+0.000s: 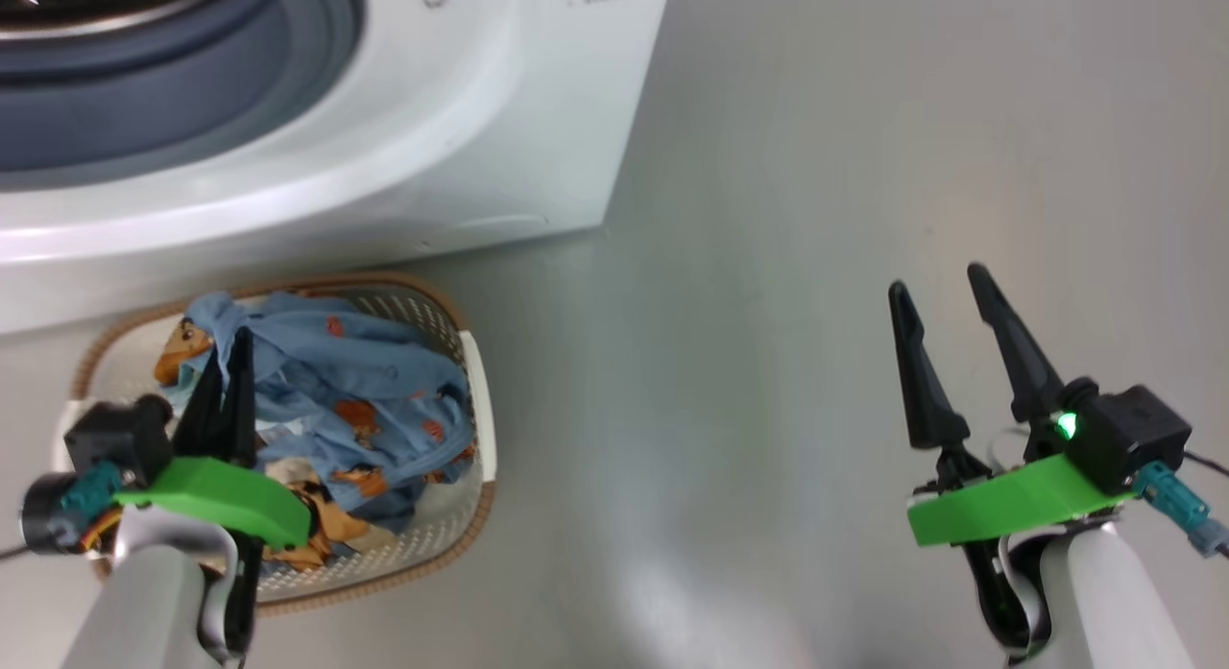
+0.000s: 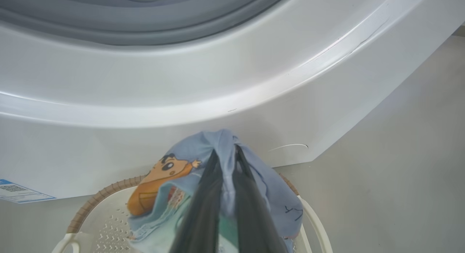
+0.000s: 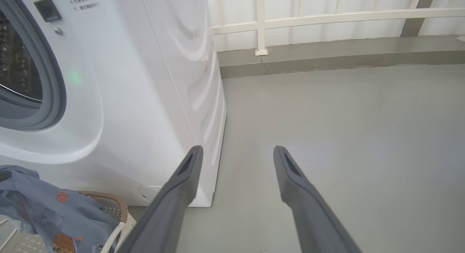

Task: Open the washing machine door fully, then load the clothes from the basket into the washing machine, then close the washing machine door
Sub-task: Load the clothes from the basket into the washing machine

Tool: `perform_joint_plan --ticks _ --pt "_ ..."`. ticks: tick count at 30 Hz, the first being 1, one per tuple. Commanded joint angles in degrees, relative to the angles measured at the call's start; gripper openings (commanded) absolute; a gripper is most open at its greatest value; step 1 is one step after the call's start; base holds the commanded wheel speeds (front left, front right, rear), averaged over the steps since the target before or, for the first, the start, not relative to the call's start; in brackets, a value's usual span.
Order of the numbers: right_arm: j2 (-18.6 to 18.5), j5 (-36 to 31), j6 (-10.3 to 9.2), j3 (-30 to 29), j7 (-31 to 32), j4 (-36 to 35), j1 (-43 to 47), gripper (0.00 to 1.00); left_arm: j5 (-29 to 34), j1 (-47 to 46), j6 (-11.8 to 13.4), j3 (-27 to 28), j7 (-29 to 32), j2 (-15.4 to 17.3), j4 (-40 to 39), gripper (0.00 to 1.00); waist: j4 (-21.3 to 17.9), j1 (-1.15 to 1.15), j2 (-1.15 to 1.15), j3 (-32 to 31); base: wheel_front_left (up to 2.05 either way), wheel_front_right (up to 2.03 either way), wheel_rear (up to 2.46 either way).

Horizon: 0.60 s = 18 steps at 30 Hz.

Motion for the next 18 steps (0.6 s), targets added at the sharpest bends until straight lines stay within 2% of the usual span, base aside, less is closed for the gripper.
perform_joint_plan --ticks 1,18 --pt "-0.1 -0.7 0.36 1.1 -0.7 -0.7 2.3 1.00 1.4 2.6 0.7 3.1 -0.7 0.9 -3.6 0.00 2.2 0.00 0.00 -4.0 0.00 0.00 0.00" --pt "-0.1 -1.4 0.36 0.9 -0.7 1.1 4.8 1.00 9.2 13.2 -0.2 11.8 -0.7 -5.3 -22.0 0.00 4.6 0.00 0.00 -14.0 0.00 0.00 0.00"
